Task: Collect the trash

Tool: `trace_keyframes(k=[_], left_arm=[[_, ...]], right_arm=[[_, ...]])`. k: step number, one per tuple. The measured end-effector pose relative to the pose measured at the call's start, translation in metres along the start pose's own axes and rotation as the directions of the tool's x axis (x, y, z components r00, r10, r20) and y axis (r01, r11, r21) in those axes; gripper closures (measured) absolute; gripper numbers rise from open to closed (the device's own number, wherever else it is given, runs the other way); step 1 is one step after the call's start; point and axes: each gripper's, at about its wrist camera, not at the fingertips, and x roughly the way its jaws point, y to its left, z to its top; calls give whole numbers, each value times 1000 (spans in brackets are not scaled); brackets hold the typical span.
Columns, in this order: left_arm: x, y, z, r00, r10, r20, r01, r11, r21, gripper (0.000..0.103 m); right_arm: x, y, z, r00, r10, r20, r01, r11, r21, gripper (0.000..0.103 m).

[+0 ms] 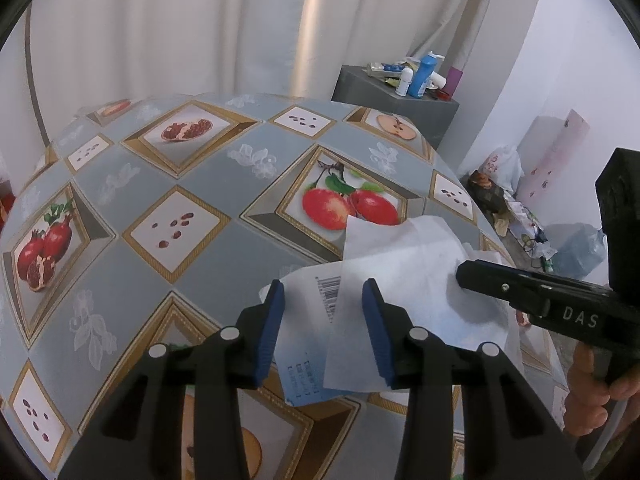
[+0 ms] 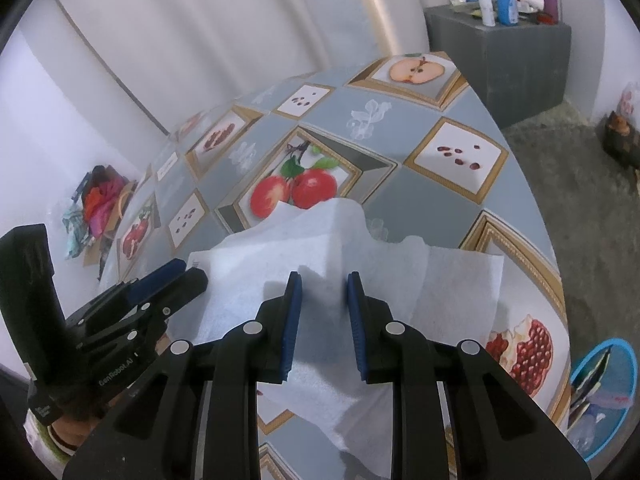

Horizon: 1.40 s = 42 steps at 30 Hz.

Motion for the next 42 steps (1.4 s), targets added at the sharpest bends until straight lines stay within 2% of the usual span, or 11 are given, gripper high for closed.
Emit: trace_keyframes(k=[21,30,37,40,42], left_arm=[[-40,-7,-54,997,-51,-54,50,999,-20,64],[-75,-12,-97,996,-56,-67,54,998,-32,65],[-103,-15,-140,991,-116,-66,111,991,-74,64],[-117,-17,-152,992,-122,-22,121,991,-57,64],[-128,-15,-155,990,-137,20,138,988,-64,58]], right_arm=[[-27,15,-58,999,19,-42,-21,999,-42,81],[-44,28,-97,998,34,-51,-38,996,-83,81],[-61,39,-126,1000,-5,-4,4,992,-130,79],[-73,39,-135,999,-25,33,29,991,-129,74],[-86,35,-139,997,-23,72,31,993,-112,69]])
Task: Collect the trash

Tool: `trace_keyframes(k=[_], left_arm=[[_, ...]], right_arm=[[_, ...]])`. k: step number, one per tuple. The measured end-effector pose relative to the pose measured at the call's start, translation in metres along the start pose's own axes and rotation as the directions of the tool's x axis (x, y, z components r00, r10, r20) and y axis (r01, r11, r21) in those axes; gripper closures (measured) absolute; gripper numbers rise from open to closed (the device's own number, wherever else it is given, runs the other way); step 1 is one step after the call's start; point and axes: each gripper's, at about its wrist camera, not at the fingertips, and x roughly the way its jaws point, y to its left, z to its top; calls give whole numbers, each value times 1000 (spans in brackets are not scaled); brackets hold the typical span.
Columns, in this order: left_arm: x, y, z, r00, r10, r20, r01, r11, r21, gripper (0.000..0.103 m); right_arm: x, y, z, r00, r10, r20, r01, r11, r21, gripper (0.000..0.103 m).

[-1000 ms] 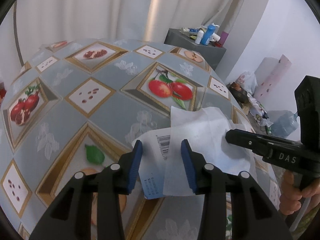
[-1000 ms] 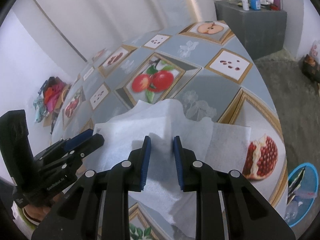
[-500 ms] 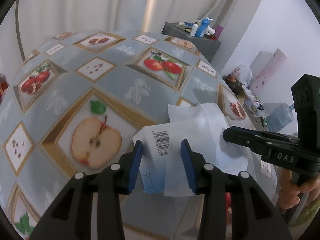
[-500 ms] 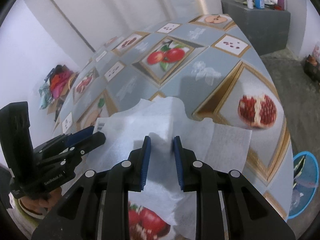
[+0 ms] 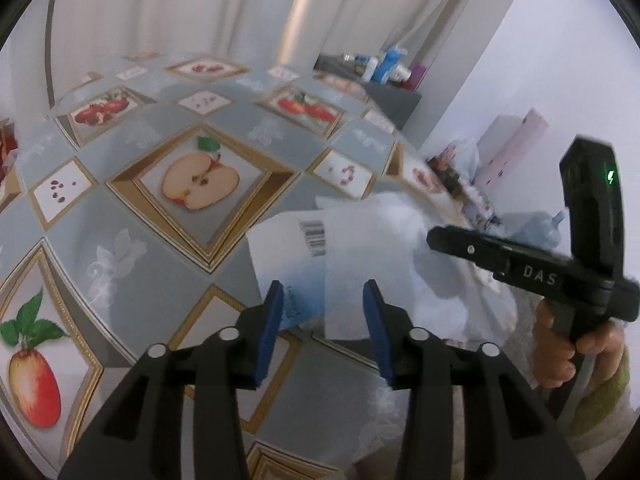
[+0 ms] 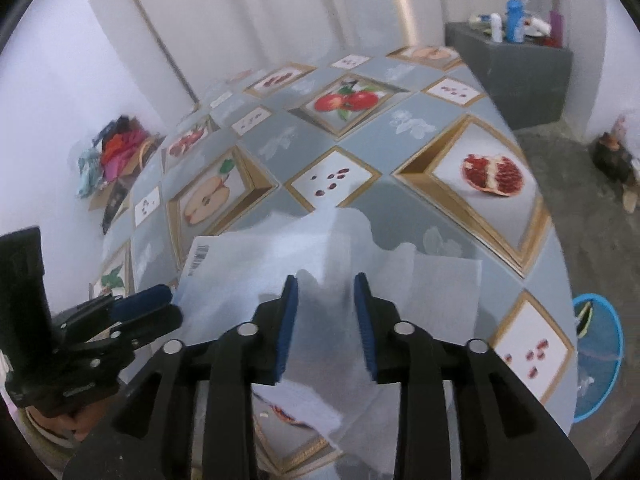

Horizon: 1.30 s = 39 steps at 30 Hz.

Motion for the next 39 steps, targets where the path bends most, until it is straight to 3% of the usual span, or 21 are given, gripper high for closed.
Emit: trace_keyframes(k=[2,6,8,11,18,28,33,36,39], left_arm=[[-10,2,3,998,10,60,-9,1000,-10,55],[-9,8,15,993,83,89,-82,996,-23,55],[-3,12,21,987,139,86,-138,990,-22,55],[5,23,29,983,164,78,-161,986,-49,55],[31,31,36,990,134,45,-133,991,-33,71],[15,12,13,994,98,-42,-97,995,15,75],[7,-1,-14,990,21,-142,-20,1000,5,79],[-1,-5,-21,993,26,-116,-23,1000,19,80],[-11,4,-5,998,62,-23,-62,998,1,80]], right_arm=[[-14,-4,-4,999,-9,36,9,1000,12,66],[-36,-11,-15,998,-22,65,21,1000,18,63],[-39,-10,-25,999,-14,44,15,1000,-5,59],[-32,-4,-39,1000,1,-20,-2,999,-36,59],[-1,3,-54,988,19,-154,-27,999,-47,62],[22,-6,-27,991,38,-132,-37,999,8,70],[28,-13,-16,993,31,-111,-31,1000,0,70],[26,-15,-15,995,5,-102,-6,1000,-8,70],[24,-18,-17,995,5,-101,-5,1000,0,70]])
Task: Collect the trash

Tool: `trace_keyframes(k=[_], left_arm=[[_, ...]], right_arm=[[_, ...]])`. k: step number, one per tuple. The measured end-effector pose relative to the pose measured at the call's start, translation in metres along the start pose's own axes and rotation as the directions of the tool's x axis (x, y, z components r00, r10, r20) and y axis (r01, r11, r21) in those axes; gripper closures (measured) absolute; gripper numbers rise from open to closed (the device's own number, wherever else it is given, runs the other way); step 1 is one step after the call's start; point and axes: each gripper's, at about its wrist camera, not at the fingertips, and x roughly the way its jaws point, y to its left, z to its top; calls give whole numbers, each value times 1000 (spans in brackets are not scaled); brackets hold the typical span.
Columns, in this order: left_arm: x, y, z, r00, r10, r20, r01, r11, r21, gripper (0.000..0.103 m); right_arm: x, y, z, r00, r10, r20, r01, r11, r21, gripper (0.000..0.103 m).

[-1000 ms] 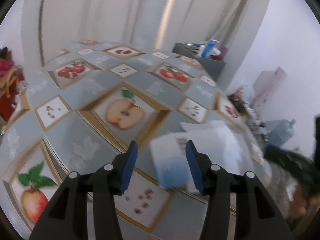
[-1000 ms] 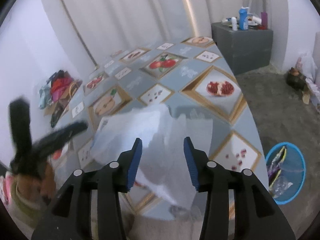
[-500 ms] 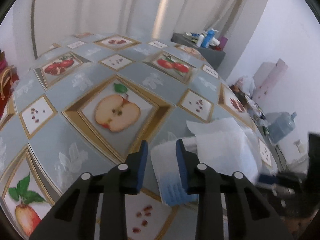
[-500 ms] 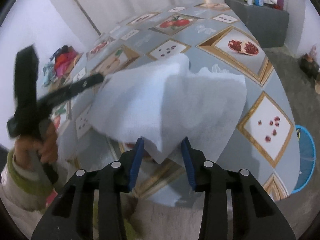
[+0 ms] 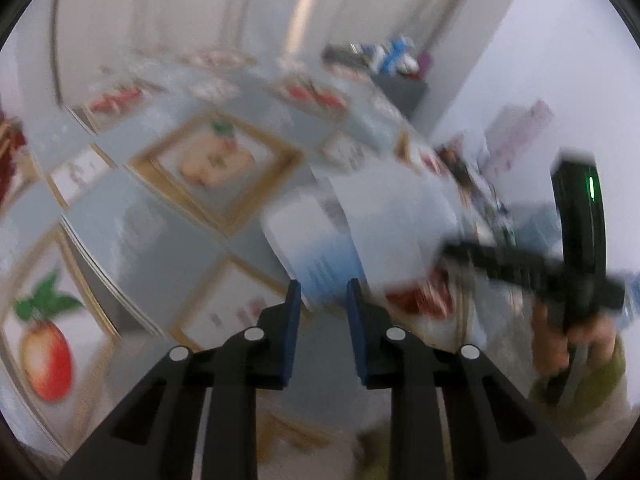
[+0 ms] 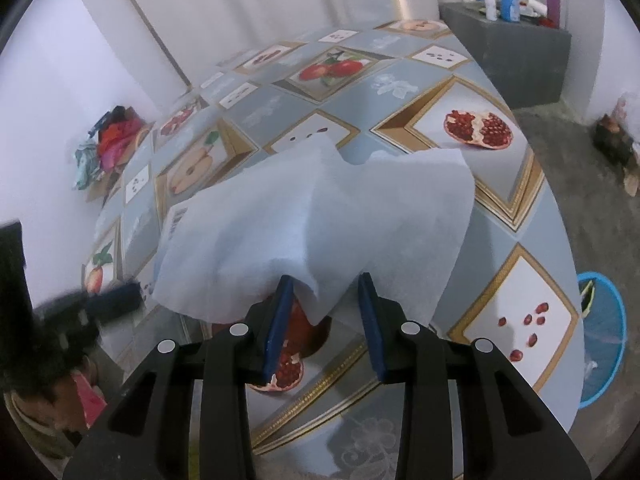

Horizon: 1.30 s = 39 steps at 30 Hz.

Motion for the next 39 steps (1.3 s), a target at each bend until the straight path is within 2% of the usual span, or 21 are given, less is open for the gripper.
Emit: trace_keyframes(k=[2,4,6,10,14,21,25,27,28,29,30,31,32,33,35,37,39], left_arm=[[0,9,16,998,25,55,-25,1000,-10,80],[11,18,34,994,78,78,-77,997,-11,80],[25,26,48,990,125,72,-124,992,-16,80],[50,34,59,989,149,15,-149,989,3,80],[59,33,49,993,102,-55,-102,995,-1,81],[36,13,10,990,-22,-142,23,1000,9,81],[27,1,-6,987,-34,-156,37,999,16,80],[23,-3,-8,990,8,-142,-4,999,32,75],[21,-5,-9,991,45,-125,-39,998,46,67],[18,-7,-9,990,86,-107,-80,995,63,55],[16,-11,-9,985,149,-82,-141,985,95,48],[16,-15,-9,975,213,-57,-204,970,134,36],[17,-17,-9,966,254,-43,-245,956,159,31],[19,-21,-11,947,319,-23,-309,930,197,29],[23,-20,-13,928,373,-15,-361,906,219,24],[28,-16,-14,919,394,-26,-380,901,209,22],[29,-11,-16,916,400,-14,-391,901,186,16]], right_arm=[[-1,-1,-2,1000,1,1,-1,1000,6,70],[-2,0,-3,1000,-2,4,2,1000,10,71],[-3,0,-4,1000,-5,6,5,1000,12,71],[-2,1,-5,1000,-1,8,1,1000,15,73],[0,1,-2,1000,7,7,-8,1000,9,73],[2,2,-1,1000,15,15,-15,1000,8,75],[1,2,-2,1000,5,22,-5,1000,9,76],[-3,1,-3,1000,-10,27,9,1000,13,76],[-5,-1,-4,999,-18,31,18,1000,18,76],[-9,-2,-5,999,-24,36,23,999,24,76],[-12,-4,-5,999,-30,40,29,999,30,76],[-15,-6,-6,998,-41,45,40,999,36,76],[-18,-8,-7,997,-53,49,51,998,43,76],[-21,-9,-9,997,-59,52,56,997,49,76],[-24,-11,-11,996,-73,56,69,996,63,76],[-27,-10,-13,994,-94,55,90,994,64,76],[-30,-9,-15,992,-114,59,110,992,59,76]])
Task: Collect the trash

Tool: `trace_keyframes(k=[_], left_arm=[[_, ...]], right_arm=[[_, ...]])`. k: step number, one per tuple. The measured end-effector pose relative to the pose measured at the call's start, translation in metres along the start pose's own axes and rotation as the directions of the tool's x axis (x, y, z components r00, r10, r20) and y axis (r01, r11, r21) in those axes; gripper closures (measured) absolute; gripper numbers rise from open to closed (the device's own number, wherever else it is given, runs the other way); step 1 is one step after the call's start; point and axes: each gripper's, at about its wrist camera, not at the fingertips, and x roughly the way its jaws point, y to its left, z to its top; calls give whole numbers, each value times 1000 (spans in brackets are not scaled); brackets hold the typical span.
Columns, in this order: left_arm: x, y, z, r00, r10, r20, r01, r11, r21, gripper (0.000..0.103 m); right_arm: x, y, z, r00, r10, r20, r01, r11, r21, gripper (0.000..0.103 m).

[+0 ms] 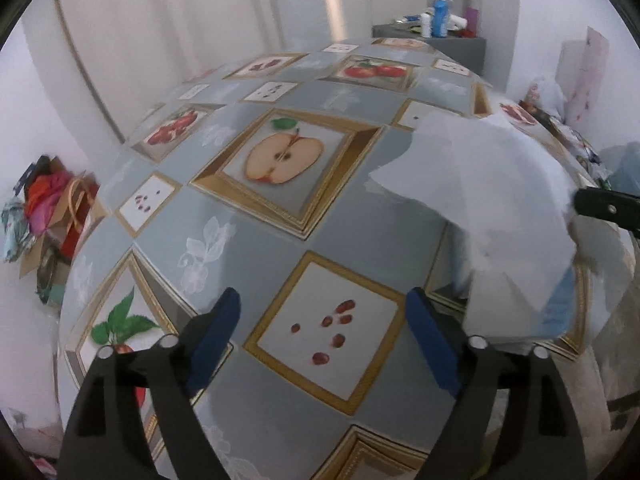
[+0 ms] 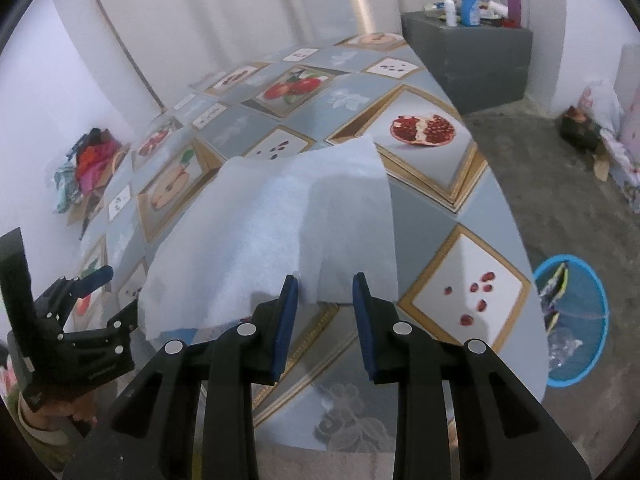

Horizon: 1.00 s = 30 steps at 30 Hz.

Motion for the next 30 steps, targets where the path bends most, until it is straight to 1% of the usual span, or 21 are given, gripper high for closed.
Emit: trace_keyframes(k=[2,3,5,6,7,8,10,16,19,21,23,24,27,29,30], left_arm=[[2,4,-3,1000,10,26,-10,1000,-16,6],[4,7,-4,999,-4,33,5,1000,-25,6],[8,15,-6,998,-57,22,59,995,-80,5],[9,23,-7,998,-65,28,68,988,-139,5],[10,25,-8,999,-43,28,47,987,-151,5],[10,27,-9,998,-39,42,45,987,-156,5],[9,27,-10,998,-39,50,46,988,-149,5],[6,27,-14,999,-27,38,33,985,-167,5],[5,26,-15,999,-29,32,34,986,-165,5],[6,27,-17,998,-36,46,43,988,-151,5],[6,28,-17,997,-48,53,55,989,-138,5],[7,29,-16,997,-55,48,61,990,-129,5],[6,31,-10,997,-75,5,75,991,-111,5],[-1,33,-11,995,-86,43,90,990,-110,6],[-7,33,-11,990,-115,78,123,987,-102,6]], right_arm=[[0,0,-1,1000,-5,-5,5,1000,-1,76],[0,-1,-2,1000,-5,-9,5,1000,1,76],[1,-1,-2,1000,-6,-17,6,1000,2,76],[2,-1,-3,1000,-8,-19,8,1000,0,76],[2,0,-3,1000,-9,-19,9,1000,0,76],[2,1,-3,1000,-10,-18,10,1000,-1,75],[3,0,-3,1000,-11,-18,11,1000,2,74],[4,0,-3,1000,-11,-25,11,1000,3,73],[4,-1,-3,1000,-14,-23,14,1000,3,70],[2,-1,-2,1000,-8,-12,8,1000,-3,68],[-2,-2,-2,1000,-4,13,4,1000,-11,62],[-3,-2,-1,1000,-5,22,6,1000,-14,61],[-8,-6,0,999,-11,47,12,1000,-22,56],[-9,-7,3,998,-17,52,18,999,-32,55],[-8,-7,5,998,-18,53,20,999,-39,55]])
